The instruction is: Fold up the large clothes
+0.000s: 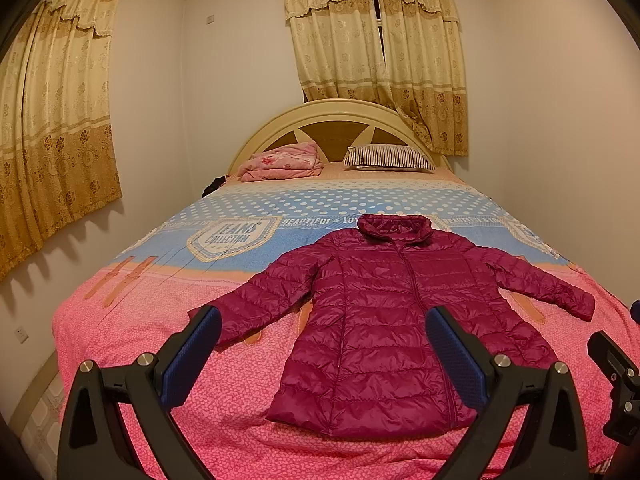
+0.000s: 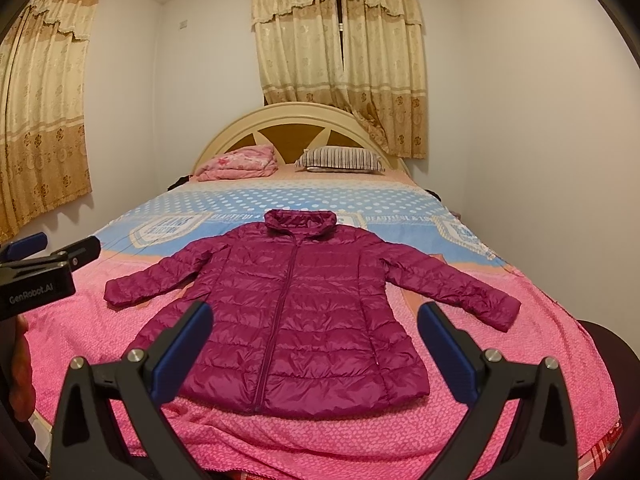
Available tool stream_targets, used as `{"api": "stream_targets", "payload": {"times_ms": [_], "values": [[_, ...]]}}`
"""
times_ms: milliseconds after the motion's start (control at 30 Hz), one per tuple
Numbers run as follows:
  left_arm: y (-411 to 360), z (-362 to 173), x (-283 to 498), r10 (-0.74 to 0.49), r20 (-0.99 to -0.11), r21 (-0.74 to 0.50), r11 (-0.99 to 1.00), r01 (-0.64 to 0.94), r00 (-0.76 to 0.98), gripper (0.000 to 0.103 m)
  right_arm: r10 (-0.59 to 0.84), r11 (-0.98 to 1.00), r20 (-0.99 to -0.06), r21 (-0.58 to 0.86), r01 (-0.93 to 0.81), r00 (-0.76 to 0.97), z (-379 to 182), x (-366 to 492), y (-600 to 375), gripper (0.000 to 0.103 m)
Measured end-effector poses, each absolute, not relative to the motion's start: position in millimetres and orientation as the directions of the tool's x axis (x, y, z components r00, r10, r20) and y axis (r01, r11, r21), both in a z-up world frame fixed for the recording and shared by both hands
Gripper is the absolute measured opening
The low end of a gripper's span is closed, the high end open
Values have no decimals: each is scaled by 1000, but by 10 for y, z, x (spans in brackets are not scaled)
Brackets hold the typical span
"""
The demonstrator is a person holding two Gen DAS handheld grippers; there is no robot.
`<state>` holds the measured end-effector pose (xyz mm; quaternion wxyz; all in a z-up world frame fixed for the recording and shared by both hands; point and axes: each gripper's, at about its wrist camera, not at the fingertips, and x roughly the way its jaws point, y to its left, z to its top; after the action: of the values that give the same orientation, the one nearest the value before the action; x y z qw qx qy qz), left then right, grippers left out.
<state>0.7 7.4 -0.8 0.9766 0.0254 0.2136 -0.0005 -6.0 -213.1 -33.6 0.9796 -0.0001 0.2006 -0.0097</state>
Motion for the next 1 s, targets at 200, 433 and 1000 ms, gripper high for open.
{"api": "stream_targets", "payload": {"times_ms": [200, 433, 1000], "values": [[87, -5, 10, 10, -417, 47, 999, 11, 909, 102, -17, 1000, -395, -3, 18, 919, -341, -62, -2128, 103], [106, -2, 13, 10, -417, 47, 999, 10, 909, 102, -12, 1000, -398, -1, 13, 917, -364, -63, -2113, 103], [130, 0, 24, 11, -417, 44, 999, 8, 909, 102, -8, 1000, -401, 3, 10, 916, -363, -63, -2098, 103]]}}
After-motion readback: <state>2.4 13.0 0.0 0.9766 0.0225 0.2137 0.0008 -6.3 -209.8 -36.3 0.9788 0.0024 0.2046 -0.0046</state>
